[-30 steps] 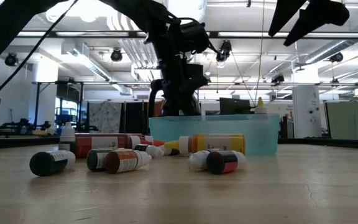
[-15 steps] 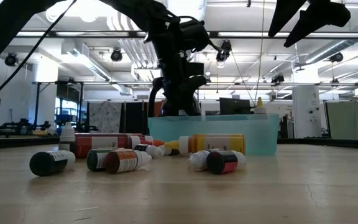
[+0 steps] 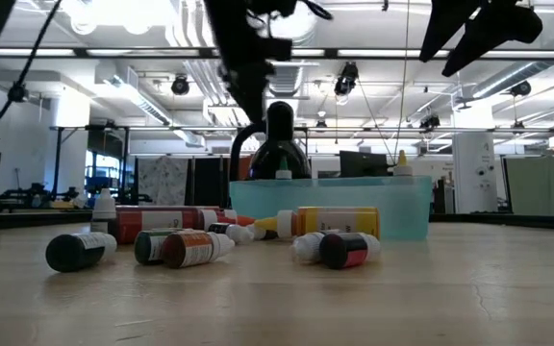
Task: Pick & Place food coloring
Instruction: Put the large green food coloring bottle into the bin, then put the large orange food coloring bottle into the bin
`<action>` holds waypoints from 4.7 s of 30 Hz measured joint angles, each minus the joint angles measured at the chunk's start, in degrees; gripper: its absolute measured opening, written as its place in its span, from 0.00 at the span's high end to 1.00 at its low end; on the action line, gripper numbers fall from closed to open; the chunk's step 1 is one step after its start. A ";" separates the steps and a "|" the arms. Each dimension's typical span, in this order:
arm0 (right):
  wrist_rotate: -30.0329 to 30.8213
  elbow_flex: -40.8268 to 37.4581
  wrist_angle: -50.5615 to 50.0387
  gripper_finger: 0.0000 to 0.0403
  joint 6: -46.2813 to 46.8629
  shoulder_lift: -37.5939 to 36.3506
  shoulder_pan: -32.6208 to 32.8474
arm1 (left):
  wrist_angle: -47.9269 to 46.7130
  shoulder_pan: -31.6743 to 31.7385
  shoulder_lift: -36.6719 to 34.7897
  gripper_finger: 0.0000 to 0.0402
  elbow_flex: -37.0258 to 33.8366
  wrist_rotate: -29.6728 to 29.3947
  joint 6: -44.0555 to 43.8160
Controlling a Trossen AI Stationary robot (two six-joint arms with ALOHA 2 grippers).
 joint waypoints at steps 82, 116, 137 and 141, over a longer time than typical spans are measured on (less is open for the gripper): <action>-5.71 -0.95 10.49 0.43 -10.43 6.33 -0.02 | 26.92 -11.23 -8.62 0.75 -41.96 12.81 -8.71; -26.03 -1.52 47.44 0.43 -54.52 2.32 -10.32 | 50.93 -24.04 -23.94 0.75 -38.79 7.10 -13.67; -28.90 -1.52 47.39 0.43 -54.29 6.47 -10.36 | 58.48 -21.69 -19.25 0.75 -39.06 10.61 -13.62; -29.54 -1.49 46.45 0.43 -51.89 6.54 -10.36 | 58.19 -21.34 -19.25 0.75 -39.17 10.16 -14.30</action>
